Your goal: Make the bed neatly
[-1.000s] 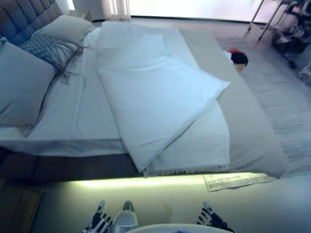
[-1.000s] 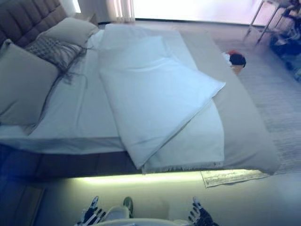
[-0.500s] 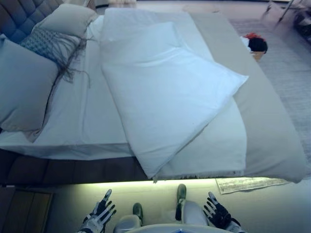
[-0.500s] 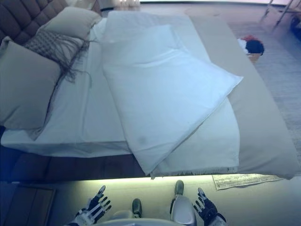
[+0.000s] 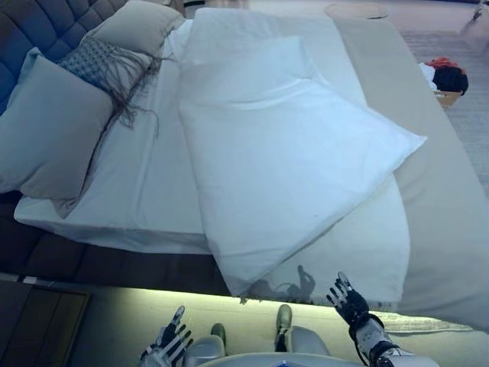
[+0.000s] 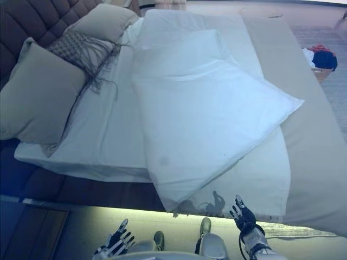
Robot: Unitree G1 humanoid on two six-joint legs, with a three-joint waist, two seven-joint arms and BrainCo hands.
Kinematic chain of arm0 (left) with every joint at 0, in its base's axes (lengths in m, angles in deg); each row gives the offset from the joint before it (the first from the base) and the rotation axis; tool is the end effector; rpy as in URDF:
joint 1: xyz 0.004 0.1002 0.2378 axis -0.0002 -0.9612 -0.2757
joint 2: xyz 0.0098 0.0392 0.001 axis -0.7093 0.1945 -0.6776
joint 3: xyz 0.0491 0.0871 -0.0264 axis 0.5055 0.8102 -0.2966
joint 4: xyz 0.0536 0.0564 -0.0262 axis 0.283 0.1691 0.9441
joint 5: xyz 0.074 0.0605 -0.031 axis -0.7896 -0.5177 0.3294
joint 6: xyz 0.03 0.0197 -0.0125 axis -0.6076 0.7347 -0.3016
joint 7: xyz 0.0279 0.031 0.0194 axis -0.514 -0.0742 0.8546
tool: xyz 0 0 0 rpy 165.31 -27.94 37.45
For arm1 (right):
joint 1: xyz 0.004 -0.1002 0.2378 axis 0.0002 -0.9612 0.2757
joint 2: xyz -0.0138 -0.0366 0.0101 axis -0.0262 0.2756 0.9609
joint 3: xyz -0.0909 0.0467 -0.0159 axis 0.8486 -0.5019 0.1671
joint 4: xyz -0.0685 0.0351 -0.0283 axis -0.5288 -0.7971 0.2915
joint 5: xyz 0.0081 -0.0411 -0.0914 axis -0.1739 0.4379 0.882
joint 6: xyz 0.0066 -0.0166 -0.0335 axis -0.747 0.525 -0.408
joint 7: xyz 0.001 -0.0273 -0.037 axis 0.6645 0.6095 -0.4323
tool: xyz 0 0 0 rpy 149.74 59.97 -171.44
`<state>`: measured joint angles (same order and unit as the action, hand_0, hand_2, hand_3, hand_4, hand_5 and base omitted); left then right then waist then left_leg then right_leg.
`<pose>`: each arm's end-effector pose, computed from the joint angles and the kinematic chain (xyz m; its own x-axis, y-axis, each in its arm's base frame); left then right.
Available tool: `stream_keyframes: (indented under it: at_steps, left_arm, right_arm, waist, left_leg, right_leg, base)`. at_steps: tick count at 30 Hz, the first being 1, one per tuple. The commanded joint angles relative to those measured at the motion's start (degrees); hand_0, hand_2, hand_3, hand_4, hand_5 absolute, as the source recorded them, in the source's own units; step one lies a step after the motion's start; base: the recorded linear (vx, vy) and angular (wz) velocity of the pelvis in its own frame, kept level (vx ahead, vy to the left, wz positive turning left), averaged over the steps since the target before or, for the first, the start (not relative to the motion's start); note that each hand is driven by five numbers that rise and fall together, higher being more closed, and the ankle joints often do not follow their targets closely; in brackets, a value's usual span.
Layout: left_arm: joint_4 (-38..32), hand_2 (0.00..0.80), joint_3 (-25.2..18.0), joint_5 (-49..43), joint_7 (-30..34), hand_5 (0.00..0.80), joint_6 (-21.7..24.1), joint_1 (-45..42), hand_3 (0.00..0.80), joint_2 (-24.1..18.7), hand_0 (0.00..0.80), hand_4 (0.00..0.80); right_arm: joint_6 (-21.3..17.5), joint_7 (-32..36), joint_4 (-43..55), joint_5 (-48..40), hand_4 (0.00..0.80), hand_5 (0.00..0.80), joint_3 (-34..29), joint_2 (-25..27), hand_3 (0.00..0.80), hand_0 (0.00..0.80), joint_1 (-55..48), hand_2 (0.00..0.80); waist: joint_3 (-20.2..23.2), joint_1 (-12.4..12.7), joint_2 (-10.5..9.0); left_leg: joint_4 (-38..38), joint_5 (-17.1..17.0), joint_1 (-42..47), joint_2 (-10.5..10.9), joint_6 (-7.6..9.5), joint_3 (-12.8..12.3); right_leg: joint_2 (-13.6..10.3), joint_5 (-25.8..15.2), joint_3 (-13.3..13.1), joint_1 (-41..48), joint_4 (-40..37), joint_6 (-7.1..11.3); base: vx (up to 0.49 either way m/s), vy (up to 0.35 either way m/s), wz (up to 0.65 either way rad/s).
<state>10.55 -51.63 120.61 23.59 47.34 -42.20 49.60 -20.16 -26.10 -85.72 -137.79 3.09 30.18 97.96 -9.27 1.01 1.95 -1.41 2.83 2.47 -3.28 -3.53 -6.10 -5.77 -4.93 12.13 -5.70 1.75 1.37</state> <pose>0.0693 0.2137 -0.1203 0.4384 0.0069 -0.8988 -0.6236 0.7225 -0.2986 0.1276 -0.2388 -0.0970 0.6984 -0.1168 -0.7061 0.5707 0.6862 0.4510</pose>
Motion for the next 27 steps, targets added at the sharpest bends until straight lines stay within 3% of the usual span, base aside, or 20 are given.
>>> stream_keyframes:
  at_steps: [1, 6, 14, 20, 27]
  left_arm:
    - [0.59, 0.000, 1.63, -3.11, 0.68, 0.000, -0.56, 1.66, 0.000, -0.80, 0.000, 0.000]
    - [-0.35, 0.000, 3.67, 0.38, 2.17, 0.000, -0.75, 3.78, 0.000, -1.09, 0.000, 0.000]
    - [-3.93, 0.000, 6.73, 13.55, 6.60, 0.000, 2.16, 11.25, 0.000, -1.20, 0.000, 0.000]
    - [-8.79, 0.000, 9.19, 19.89, 8.55, 0.000, 4.19, 13.91, 0.000, -0.19, 0.000, 0.000]
    - [-13.53, 0.000, 10.13, 23.17, 6.14, 0.000, 4.65, 13.66, 0.000, -0.54, 0.000, 0.000]
  right_arm:
    - [-2.68, 0.07, 1.43, -2.02, 0.000, 0.000, 1.03, 0.41, 0.000, 0.000, 5.50, 0.000]
    - [0.05, -2.71, 3.42, -3.58, 0.000, 0.000, 2.78, 2.50, 0.000, 0.000, 15.44, 0.000]
    - [4.54, -7.88, 4.05, -4.09, 0.000, 0.000, 7.27, 6.99, 0.000, 0.000, 29.67, 0.000]
    - [6.20, -9.46, 2.60, -6.61, 0.000, 0.000, 8.71, 9.63, 0.000, 0.000, 35.41, 0.000]
    - [6.61, -9.49, 3.08, -6.22, 0.000, 0.000, 9.96, 12.22, 0.000, 0.000, 40.41, 0.000]
  waist:
    - [-1.56, 0.92, -0.35]
    - [-5.59, 1.54, 0.45]
    - [-13.53, 1.74, 1.24]
    - [-16.27, 2.60, 2.28]
    - [-18.17, 3.38, 3.43]
  left_leg:
    - [-3.99, -0.49, -5.03, 2.92, 1.86, -0.41]
    - [-9.44, 0.26, -10.72, 2.99, 1.84, -0.68]
    - [-25.57, 4.46, -26.00, 3.04, 2.92, -0.28]
    - [-35.14, 9.00, -34.58, 2.95, 4.28, 0.29]
    - [-42.20, 10.70, -41.48, 2.25, 5.09, 0.37]
  right_leg:
    - [-4.99, 1.14, 1.76, 1.71, 1.31, 4.59]
    - [-6.61, 1.79, 1.83, -2.03, 4.81, 4.09]
    - [-8.47, 5.99, -0.09, -17.02, 20.17, 1.78]
    - [-9.18, 10.57, -1.62, -26.17, 31.97, 1.17]
    - [-9.22, 13.12, -2.40, -33.38, 40.71, -0.05]
  base:
    - [0.010, 0.011, 0.04]
    - [-0.146, 0.032, 0.03]
    - [-0.202, 0.036, 0.03]
    - [-0.072, 0.015, 0.01]
    - [-0.029, 0.000, 0.07]
